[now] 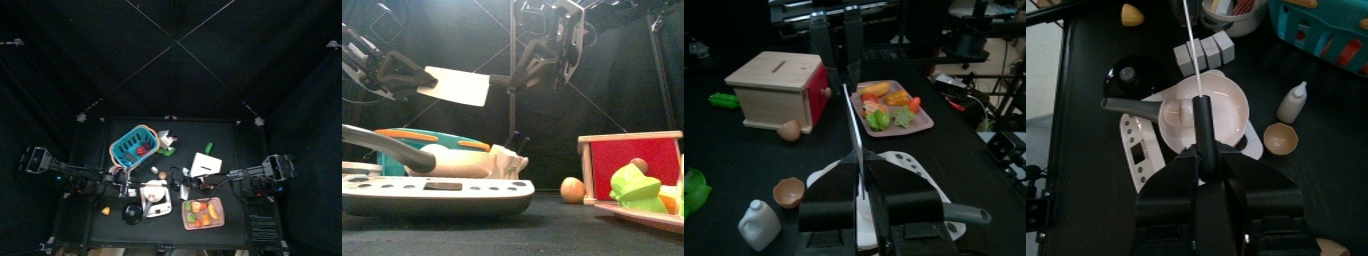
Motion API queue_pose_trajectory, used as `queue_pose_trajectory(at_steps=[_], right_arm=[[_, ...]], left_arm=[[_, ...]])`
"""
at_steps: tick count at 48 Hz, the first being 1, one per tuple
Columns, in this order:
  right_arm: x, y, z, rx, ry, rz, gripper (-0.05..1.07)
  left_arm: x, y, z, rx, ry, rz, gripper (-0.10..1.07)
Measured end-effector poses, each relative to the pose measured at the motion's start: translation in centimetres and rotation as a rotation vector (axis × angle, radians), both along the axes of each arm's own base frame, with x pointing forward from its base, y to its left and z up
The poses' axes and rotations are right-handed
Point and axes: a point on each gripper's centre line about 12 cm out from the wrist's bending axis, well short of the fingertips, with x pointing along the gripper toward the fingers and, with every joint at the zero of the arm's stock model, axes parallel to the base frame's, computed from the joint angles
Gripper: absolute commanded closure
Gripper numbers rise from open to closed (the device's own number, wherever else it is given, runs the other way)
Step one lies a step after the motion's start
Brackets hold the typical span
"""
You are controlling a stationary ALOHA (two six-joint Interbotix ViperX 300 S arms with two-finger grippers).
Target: Cut egg
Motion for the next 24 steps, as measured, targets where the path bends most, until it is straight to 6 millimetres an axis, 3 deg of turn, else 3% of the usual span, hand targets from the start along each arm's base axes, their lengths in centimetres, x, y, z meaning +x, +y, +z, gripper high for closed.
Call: queue_pose_trajectory(at_steps=[24], right_arm=[[0.9, 1.2, -3.0, 0.016, 0.083, 0.008, 0.62]], left_arm=[[0.3, -1.5, -3.4, -0.009, 0.143, -0.033, 0.56]])
